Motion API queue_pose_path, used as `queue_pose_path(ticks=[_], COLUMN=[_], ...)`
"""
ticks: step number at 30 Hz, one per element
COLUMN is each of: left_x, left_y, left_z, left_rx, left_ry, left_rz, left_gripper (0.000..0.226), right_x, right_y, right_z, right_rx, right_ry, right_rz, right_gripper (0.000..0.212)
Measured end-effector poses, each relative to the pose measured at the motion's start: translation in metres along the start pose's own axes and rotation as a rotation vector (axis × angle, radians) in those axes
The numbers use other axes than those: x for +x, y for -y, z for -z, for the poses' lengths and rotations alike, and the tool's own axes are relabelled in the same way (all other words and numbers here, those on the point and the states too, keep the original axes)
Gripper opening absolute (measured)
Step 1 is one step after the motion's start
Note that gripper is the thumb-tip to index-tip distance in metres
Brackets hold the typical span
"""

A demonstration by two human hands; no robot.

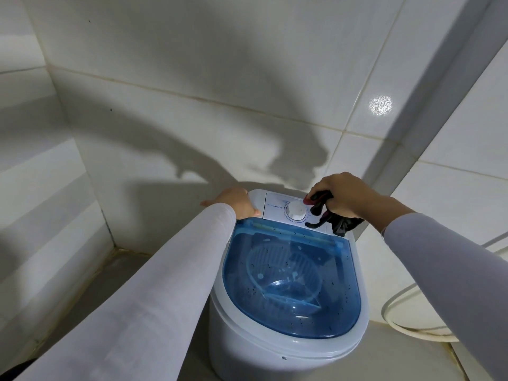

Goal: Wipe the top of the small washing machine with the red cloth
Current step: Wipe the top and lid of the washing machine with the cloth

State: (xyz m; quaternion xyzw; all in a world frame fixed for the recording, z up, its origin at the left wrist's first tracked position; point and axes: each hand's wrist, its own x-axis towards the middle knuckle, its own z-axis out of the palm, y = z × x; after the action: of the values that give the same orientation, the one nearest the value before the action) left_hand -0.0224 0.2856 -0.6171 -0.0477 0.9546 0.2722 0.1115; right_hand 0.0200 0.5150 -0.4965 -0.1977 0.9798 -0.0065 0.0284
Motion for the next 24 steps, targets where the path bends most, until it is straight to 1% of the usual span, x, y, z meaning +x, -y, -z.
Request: queue_pose_path(ticks=[4,7,9,12,15,20,24], left_x=[-0.001,0.0,-0.001,0.0,0.0,0.0,-0.003], left_y=[-0.001,-0.001,-0.001,0.0,0.001,0.002,0.001], left_z=[0.001,0.0,-0.001,0.0,-0.001,-0.002,-0.001], left_rx=[-0.001,-0.005,-0.009,0.0,0.003,-0.023,-0.02], left_ry=[0.01,0.008,0.007,0.008,0.004,0.002,0.0], left_rz=[0.001,0.003,0.007,0.0,0.005,0.0,-0.002], left_gripper=[0.076,0.078,0.08,0.072,0.074,0.07,0.064], right_x=[0.013,0.022,0.025,0.025,0.022,0.017,0.013], right_y=[0.017,0.025,0.027,0.026,0.022,0.017,0.014], right_z=[-0.01,-0.02,-0.025,-0.03,-0.03,-0.03,-0.032], right_rx=[-0.006,0.03,0.04,0.007,-0.054,-0.131,-0.181], right_ry=[-0.008,0.007,0.018,0.032,0.048,0.084,0.075], right_rz=[0.051,0.059,0.055,0.091,0.164,0.258,0.321], right_gripper=[0.054,0.049,0.05,0.052,0.051,0.048,0.043])
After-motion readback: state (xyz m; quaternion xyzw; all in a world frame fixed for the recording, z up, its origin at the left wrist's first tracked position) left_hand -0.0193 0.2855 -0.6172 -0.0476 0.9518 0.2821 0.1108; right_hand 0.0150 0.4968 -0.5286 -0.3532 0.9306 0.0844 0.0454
